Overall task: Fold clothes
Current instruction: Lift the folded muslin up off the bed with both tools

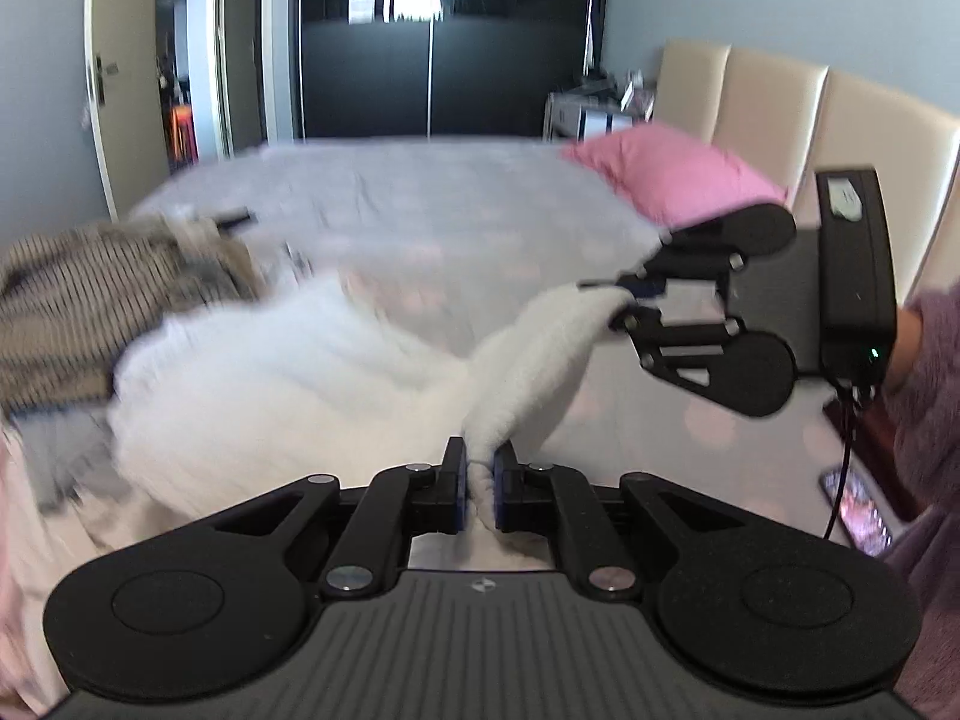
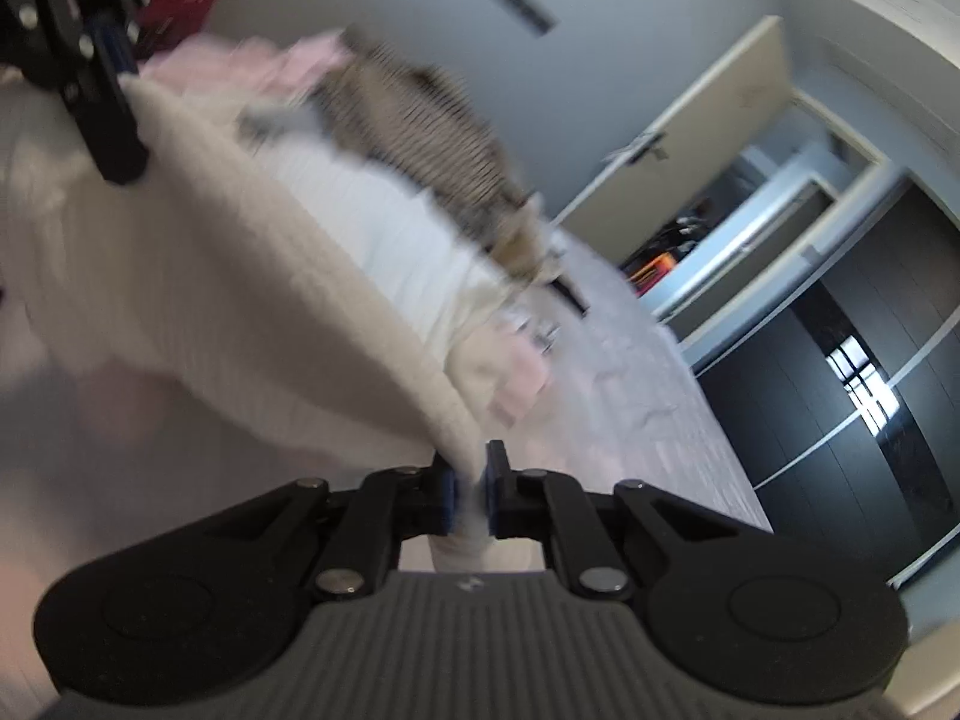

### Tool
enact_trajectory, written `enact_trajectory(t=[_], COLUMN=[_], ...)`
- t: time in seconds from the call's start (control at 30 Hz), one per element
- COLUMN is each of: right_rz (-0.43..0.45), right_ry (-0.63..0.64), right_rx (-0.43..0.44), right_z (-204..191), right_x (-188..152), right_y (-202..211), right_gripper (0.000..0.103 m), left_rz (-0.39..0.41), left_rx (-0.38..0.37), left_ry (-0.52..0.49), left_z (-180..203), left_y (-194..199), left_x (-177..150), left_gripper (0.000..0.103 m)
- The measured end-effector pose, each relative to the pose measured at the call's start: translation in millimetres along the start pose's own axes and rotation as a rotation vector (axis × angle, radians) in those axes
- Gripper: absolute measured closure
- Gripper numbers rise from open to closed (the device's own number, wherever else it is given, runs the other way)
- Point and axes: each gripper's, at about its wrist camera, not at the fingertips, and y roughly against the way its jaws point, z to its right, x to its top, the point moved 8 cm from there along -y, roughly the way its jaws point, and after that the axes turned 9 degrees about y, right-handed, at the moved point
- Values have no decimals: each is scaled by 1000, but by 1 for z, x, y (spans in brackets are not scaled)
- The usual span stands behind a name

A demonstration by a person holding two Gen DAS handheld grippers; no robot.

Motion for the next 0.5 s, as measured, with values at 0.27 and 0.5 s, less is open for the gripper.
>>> enact_trajectory(t=[0.27, 0.5], right_rz=[188, 228], right_ry=[-139, -142], right_rx=[-162, -230], right_z=[103, 163], right_x=[106, 183], right_y=[95, 179], right_gripper=[94, 94], left_rz=[296, 425], left_rx=[-62, -177], left_ry=[-68, -73], left_z=[1, 15], left_y=[117, 165], left_x=[135, 207], left_gripper=[97, 97])
